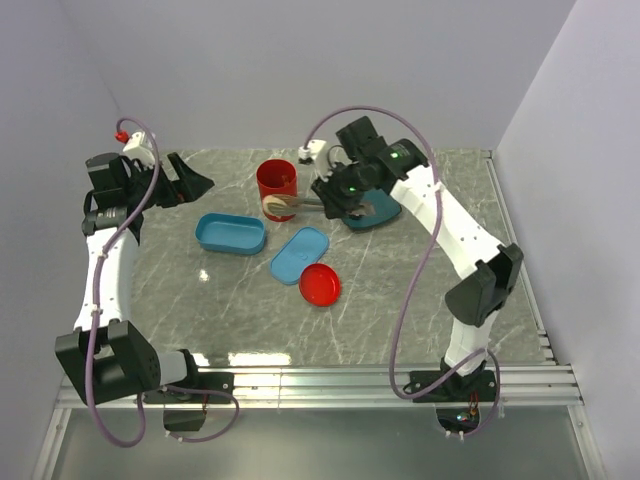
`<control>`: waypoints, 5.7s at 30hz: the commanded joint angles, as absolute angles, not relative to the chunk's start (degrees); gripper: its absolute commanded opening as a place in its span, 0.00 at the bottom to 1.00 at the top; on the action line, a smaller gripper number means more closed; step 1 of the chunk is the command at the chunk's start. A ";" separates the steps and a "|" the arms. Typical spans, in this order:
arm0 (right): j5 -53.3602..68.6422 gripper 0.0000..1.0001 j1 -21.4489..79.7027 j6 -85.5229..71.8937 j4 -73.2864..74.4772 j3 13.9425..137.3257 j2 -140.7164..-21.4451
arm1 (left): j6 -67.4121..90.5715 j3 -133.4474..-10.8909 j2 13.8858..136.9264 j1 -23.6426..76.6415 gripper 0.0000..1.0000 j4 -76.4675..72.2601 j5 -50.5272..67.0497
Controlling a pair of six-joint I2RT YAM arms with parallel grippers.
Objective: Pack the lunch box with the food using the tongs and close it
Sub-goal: Place the food into the lunch box, then pick up the food using the clamp
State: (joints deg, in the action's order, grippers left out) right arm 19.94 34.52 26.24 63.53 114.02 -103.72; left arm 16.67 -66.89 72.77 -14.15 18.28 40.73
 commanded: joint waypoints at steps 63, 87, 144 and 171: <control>12.48 0.46 50.45 11.87 40.70 132.80 -136.76 | 23.03 -68.03 74.62 -19.16 0.99 13.62 44.47; 11.34 0.50 50.71 11.78 40.17 133.86 -138.60 | 22.76 -67.24 74.44 -20.04 0.99 13.45 45.00; 19.68 0.48 46.94 20.92 47.02 104.34 -106.10 | 22.41 -68.73 73.39 -20.13 1.00 11.95 45.88; 22.94 0.56 8.26 35.95 61.08 102.39 -108.37 | 21.80 -68.73 74.79 -20.13 0.99 12.74 49.66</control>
State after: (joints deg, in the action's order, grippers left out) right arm 21.08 8.14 33.56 59.94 99.46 -108.64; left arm 23.09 -66.89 74.87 -19.97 14.15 47.70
